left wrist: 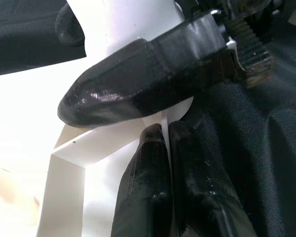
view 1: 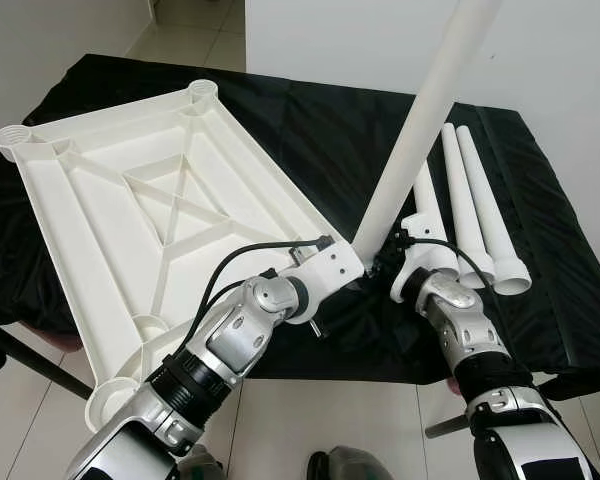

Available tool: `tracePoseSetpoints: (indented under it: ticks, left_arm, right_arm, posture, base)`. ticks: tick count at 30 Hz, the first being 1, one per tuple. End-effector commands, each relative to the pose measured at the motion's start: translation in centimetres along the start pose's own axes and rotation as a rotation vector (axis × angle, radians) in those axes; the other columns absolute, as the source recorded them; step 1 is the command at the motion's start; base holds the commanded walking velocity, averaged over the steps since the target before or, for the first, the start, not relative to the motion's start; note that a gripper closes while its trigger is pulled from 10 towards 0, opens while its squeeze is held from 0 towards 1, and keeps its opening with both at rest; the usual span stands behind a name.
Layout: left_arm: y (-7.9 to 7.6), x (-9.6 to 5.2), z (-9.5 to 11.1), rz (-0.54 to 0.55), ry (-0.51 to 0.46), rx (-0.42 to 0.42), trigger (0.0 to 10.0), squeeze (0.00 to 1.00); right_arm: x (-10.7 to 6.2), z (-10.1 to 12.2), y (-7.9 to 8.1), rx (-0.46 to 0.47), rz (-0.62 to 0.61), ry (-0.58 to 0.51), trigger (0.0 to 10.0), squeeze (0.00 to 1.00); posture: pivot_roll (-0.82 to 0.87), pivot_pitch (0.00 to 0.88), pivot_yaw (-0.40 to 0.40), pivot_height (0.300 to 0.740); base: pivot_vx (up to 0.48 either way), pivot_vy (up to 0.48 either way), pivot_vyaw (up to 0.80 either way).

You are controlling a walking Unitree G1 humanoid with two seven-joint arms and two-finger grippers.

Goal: Building children table

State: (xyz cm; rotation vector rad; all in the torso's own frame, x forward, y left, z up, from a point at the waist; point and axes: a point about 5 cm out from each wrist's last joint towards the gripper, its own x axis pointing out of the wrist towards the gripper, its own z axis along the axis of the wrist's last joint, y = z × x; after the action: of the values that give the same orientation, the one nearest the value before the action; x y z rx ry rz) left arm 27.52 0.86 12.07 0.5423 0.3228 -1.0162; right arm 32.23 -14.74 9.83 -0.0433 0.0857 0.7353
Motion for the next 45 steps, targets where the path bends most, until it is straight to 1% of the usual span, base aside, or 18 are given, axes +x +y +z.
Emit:
tracePoseSetpoints:
  ticks: [1, 9, 10, 12, 14, 15, 16, 18, 20, 21, 23, 32, 33, 34, 35, 36, 37, 45]
  left_arm:
    - [-1.5, 0.5, -1.8, -0.094, 0.084, -0.007, 10.0, 0.00]
    - [-1.6, 0.4, -2.0, -0.092, 0.088, -0.015, 10.0, 0.00]
    - [-1.6, 0.4, -2.0, -0.092, 0.089, -0.016, 10.0, 0.00]
    - [-1.6, 0.4, -2.0, -0.091, 0.090, -0.017, 10.0, 0.00]
    - [-1.6, 0.4, -2.0, -0.089, 0.091, -0.017, 10.0, 0.00]
    - [-1.6, 0.4, -2.0, -0.089, 0.091, -0.017, 10.0, 0.00]
    - [-1.6, 0.4, -2.0, -0.089, 0.091, -0.017, 10.0, 0.00]
    - [-1.6, 0.4, -2.0, -0.089, 0.091, -0.017, 10.0, 0.00]
    - [-1.5, 0.4, -2.0, -0.086, 0.092, -0.015, 10.0, 0.00]
    - [-1.5, 0.4, -2.0, -0.084, 0.092, -0.014, 10.0, 0.00]
    - [-1.5, 0.4, -2.0, -0.082, 0.092, -0.014, 10.0, 0.00]
    - [-1.4, 0.4, -2.0, -0.080, 0.093, -0.010, 10.0, 0.00]
    - [-1.3, 0.4, -2.1, -0.079, 0.093, -0.010, 10.0, 0.00]
    - [-1.3, 0.4, -2.1, -0.079, 0.093, -0.010, 10.0, 0.00]
    - [-1.3, 0.4, -2.1, -0.079, 0.093, -0.011, 10.0, 0.00]
    - [-1.4, 0.4, -2.1, -0.079, 0.094, -0.012, 10.0, 0.00]
    - [-1.3, 0.4, -2.1, -0.078, 0.094, -0.011, 10.0, 0.00]
    - [-1.3, 0.3, -2.2, -0.079, 0.096, -0.008, 10.0, 0.00]
  right_arm:
    - [-0.8, -1.7, 0.0, 0.029, -0.011, 0.078, 0.0, 0.00]
    - [-0.7, -1.7, 0.8, 0.049, -0.046, 0.044, 0.0, 0.00]
    - [-0.6, -1.8, 1.0, 0.044, -0.076, 0.045, 0.0, 0.00]
    - [-0.4, -1.9, 1.4, 0.038, -0.146, 0.052, 0.0, 0.00]
    - [-0.2, -2.1, 1.6, 0.084, -0.242, 0.070, 0.0, 0.00]
    - [-0.1, -2.3, 1.4, 0.117, -0.337, 0.081, 0.0, 0.00]
    - [-0.1, -2.3, 1.4, 0.117, -0.337, 0.081, 0.0, 0.00]
    - [-0.1, -2.4, 1.3, 0.138, -0.403, 0.089, 0.0, 0.00]
    - [-0.2, -2.6, 1.3, 0.140, -0.613, 0.112, 0.0, 0.00]
    - [-0.2, -2.7, 1.3, 0.135, -0.679, 0.117, 0.0, 0.00]
    - [-0.2, -2.8, 1.8, 0.151, -0.709, 0.114, 0.0, 0.00]
    - [-0.3, -2.3, 1.8, 0.150, -0.696, 0.084, 0.0, 0.00]
    - [-0.2, -2.2, 2.0, 0.150, -0.690, 0.083, 2.2, 0.00]
    - [-0.2, -2.2, 2.0, 0.150, -0.690, 0.083, 2.2, 0.00]
    - [-0.1, -2.2, 2.2, 0.152, -0.684, 0.079, 10.0, 0.00]
    - [0.0, -2.0, 2.4, 0.161, -0.677, 0.070, 10.0, 0.27]
    - [0.0, -1.7, 2.4, 0.171, -0.656, 0.046, 10.0, 1.00]
    - [0.0, -1.0, 2.1, 0.192, -0.608, -0.007, 10.0, 1.00]
  posture:
    - [-0.07, 0.020, -0.039, 0.740]
    - [-0.06, 0.023, -0.042, 0.740]
    - [-0.06, 0.024, -0.044, 0.740]
    - [-0.06, 0.023, -0.047, 0.740]
    - [-0.06, 0.020, -0.049, 0.740]
    - [-0.06, 0.019, -0.053, 0.740]
    - [-0.06, 0.019, -0.053, 0.740]
    - [-0.06, 0.019, -0.053, 0.740]
    - [-0.05, 0.008, -0.061, 0.740]
    - [-0.05, 0.008, -0.061, 0.740]
    - [-0.04, 0.004, -0.063, 0.740]
    - [-0.05, 0.000, -0.062, 0.740]
    - [-0.05, 0.000, -0.060, 0.740]
    - [-0.05, 0.000, -0.060, 0.740]
    - [-0.05, 0.000, -0.060, 0.740]
    - [-0.04, 0.000, -0.058, 0.740]
    - [-0.04, 0.000, -0.058, 0.740]
    - [-0.05, 0.000, -0.047, 0.740]
  base:
    - [0.000, 0.000, 0.00]
    - [0.000, 0.000, 0.00]
    - [0.000, 0.000, 0.00]
    - [0.000, 0.000, 0.00]
    - [0.000, 0.000, 0.00]
    - [0.000, 0.000, 0.00]
    - [0.000, 0.000, 0.00]
    - [0.000, 0.000, 0.00]
    - [0.000, 0.000, 0.00]
    - [0.000, 0.000, 0.00]
    - [0.000, 0.000, 0.00]
    - [0.000, 0.000, 0.00]
    - [0.000, 0.000, 0.00]
    - [0.000, 0.000, 0.00]
    - [0.000, 0.000, 0.00]
    - [0.000, 0.000, 0.00]
    - [0.000, 0.000, 0.00]
    - [0.000, 0.000, 0.00]
